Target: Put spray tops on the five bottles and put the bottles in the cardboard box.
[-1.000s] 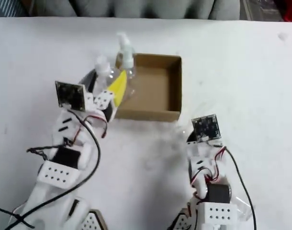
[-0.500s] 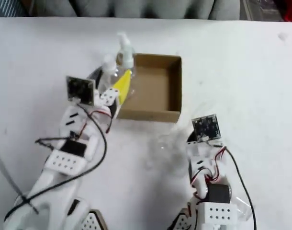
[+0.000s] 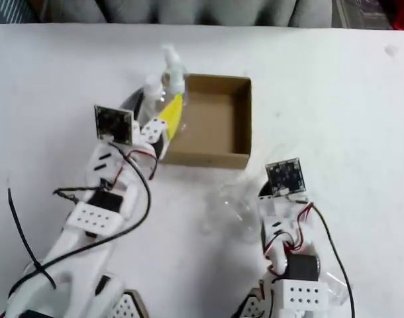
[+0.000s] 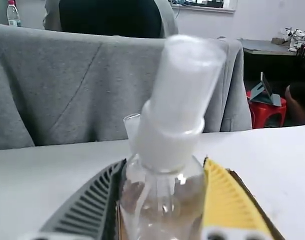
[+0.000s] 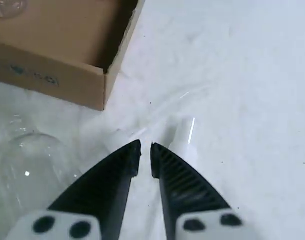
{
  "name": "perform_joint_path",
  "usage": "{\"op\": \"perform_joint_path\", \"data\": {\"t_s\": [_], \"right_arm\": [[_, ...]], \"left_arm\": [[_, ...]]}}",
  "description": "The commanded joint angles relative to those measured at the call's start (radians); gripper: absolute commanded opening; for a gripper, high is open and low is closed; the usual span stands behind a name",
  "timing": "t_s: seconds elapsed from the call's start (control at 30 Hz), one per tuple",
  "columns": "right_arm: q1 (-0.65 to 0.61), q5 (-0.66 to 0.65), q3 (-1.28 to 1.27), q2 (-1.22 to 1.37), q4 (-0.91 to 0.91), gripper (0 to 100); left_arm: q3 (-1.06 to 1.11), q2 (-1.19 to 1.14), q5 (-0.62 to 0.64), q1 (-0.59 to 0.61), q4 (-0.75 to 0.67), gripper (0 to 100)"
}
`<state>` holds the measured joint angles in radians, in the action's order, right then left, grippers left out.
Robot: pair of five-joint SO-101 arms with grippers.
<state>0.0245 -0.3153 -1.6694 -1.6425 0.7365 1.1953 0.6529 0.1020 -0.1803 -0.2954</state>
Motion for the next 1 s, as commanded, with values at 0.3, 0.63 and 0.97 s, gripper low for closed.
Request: {"op": "perform_joint_path", "data": {"t_s": [0.3, 0.63, 0.97], "right_arm": [[0.005, 0.002, -0.025, -0.007, -0.019, 1.5], [0.002, 0.002, -0.025, -0.007, -0.018, 1.5], [0.001, 0.002, -0.025, -0.007, -0.018, 1.5]], "left_arm": [[-0.075, -0.259, -0.014, -0.008, -0.158, 2], [-0.077, -0.371, -0.014, -0.016, -0.198, 2], [-0.071, -0.384, -0.014, -0.012, -0.198, 2]]}}
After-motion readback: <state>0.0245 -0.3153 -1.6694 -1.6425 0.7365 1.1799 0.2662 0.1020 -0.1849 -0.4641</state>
